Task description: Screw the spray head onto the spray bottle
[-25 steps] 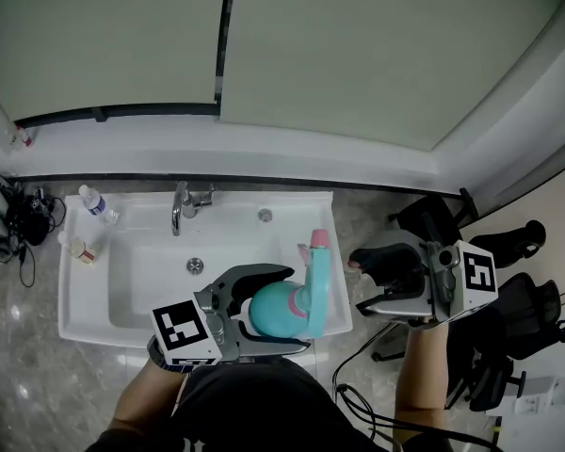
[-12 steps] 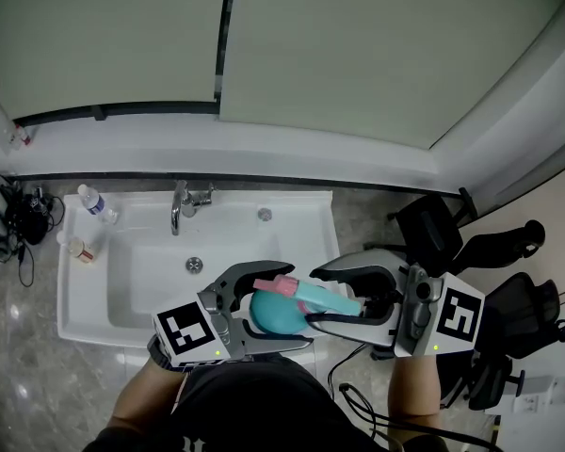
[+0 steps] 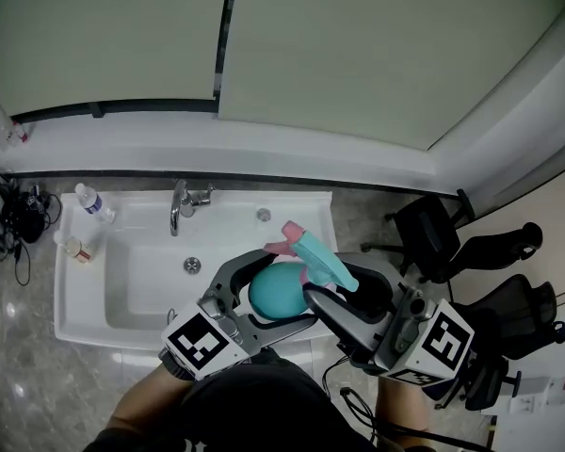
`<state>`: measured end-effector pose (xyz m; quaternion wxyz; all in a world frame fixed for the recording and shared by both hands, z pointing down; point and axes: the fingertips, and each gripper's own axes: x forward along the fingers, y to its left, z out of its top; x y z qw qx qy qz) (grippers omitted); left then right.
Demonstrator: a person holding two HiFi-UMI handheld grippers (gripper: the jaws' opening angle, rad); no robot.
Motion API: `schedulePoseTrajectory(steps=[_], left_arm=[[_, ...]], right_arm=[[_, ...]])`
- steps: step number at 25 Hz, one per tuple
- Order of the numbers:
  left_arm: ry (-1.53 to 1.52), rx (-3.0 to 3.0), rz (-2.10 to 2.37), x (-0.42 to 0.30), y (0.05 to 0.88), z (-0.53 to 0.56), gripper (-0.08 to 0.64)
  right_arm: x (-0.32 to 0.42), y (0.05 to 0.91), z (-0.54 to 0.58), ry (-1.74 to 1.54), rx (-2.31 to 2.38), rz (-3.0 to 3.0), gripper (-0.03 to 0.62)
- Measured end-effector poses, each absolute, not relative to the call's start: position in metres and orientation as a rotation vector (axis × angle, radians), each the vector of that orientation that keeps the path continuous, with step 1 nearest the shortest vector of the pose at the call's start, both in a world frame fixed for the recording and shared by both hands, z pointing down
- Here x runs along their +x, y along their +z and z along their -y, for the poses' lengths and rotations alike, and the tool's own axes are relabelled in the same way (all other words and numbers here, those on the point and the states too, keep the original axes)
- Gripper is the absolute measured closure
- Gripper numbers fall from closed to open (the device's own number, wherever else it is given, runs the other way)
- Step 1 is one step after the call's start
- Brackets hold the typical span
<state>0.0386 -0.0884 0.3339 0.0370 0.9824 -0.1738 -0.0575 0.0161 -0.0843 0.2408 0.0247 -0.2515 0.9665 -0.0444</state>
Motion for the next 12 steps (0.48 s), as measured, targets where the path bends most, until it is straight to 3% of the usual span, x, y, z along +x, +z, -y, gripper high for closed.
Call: schedulePoseTrajectory(steps=[5,12], left_arm=[[-0.218,2.982,0.426,0.039,0.328,0.084,0.126],[-0.075,3.041,0.663,0.034,0.335,0.1,0.133]], right_arm=[[0.027,0.237,0.089,-0.257,-0.726,-2.815,0.46],[0.026,0.241,0.1,-0.192,-1.027,-2.823,0.46]])
